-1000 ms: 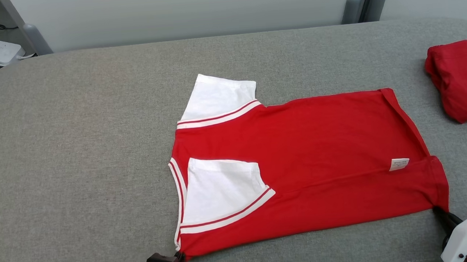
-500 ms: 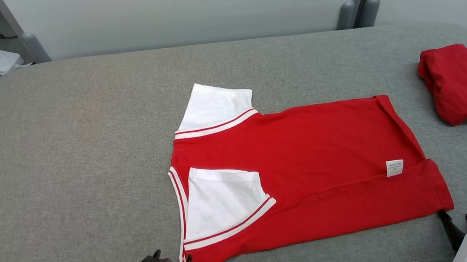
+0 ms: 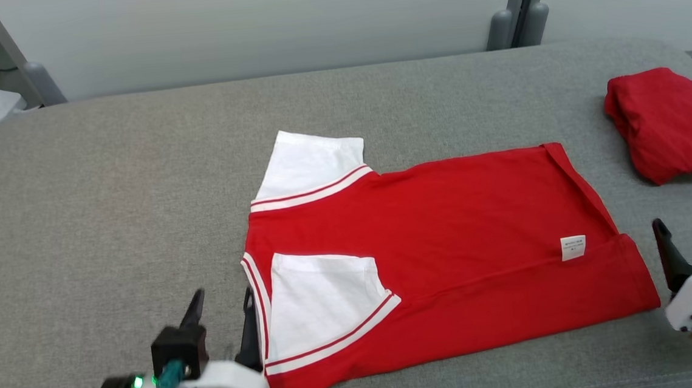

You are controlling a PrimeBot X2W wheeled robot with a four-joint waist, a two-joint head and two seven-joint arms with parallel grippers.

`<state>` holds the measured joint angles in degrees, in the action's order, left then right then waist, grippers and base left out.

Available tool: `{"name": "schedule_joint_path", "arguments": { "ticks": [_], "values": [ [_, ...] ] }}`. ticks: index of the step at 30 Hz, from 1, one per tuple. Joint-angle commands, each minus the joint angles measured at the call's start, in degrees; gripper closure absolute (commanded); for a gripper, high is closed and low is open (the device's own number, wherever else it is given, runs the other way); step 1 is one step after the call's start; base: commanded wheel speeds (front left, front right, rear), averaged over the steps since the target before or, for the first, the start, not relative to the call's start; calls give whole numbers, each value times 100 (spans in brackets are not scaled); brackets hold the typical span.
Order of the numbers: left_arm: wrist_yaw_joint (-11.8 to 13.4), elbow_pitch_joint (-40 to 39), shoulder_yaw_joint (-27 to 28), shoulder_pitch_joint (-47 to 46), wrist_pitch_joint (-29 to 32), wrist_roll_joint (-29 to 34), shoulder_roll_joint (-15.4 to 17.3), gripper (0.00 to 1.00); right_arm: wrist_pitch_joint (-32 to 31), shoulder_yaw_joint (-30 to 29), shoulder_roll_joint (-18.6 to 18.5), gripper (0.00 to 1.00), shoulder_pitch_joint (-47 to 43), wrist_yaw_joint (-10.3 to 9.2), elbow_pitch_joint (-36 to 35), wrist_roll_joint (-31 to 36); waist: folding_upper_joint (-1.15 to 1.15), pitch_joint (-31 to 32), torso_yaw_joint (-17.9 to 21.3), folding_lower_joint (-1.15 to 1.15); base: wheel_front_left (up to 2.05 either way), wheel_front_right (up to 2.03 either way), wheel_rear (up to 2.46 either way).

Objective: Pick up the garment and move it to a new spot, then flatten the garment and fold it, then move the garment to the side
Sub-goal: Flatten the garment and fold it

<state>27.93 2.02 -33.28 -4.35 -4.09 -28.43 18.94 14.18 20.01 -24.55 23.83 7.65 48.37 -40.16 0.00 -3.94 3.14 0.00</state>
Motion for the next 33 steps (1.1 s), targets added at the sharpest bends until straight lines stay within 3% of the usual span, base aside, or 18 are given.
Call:
{"name": "schedule_joint_path", "arguments": {
  "ticks": [1,5,11,26,29,30,31,33],
  "values": [
    [-88,0,254,-553,-91,-34,19,0,81,-126,32,0,-63,-16,-198,311,0,-110,37,0,0,0,0],
    [-283,396,229,-1160,-156,13,-109,0,81,-328,457,0,184,-16,-171,850,0,-399,101,0,0,0,0],
    [-663,1113,127,-2149,-195,113,-259,0,57,-46,811,0,1186,-16,459,1176,0,-904,116,0,0,0,0],
    [-1360,2762,-181,-4196,-442,303,-945,0,-735,456,800,0,3251,-16,1680,762,0,-1975,-212,0,0,0,0],
    [-1442,3023,-204,-4579,-466,336,-1045,0,-867,576,759,19,3450,-16,1723,630,0,-2150,-278,0,0,0,0],
    [-1465,3114,-211,-4702,-456,343,-1074,0,-886,616,749,36,3505,-16,1731,594,0,-2202,-289,0,0,0,0],
    [-1491,3211,-218,-4822,-429,344,-1101,0,-916,655,747,45,3555,-16,1748,562,0,-2253,-295,0,0,0,0],
    [-1557,3408,-228,-5056,-380,337,-1147,0,-937,756,738,52,3653,-16,1784,548,0,-2344,-286,0,0,0,0]
  ]
}}
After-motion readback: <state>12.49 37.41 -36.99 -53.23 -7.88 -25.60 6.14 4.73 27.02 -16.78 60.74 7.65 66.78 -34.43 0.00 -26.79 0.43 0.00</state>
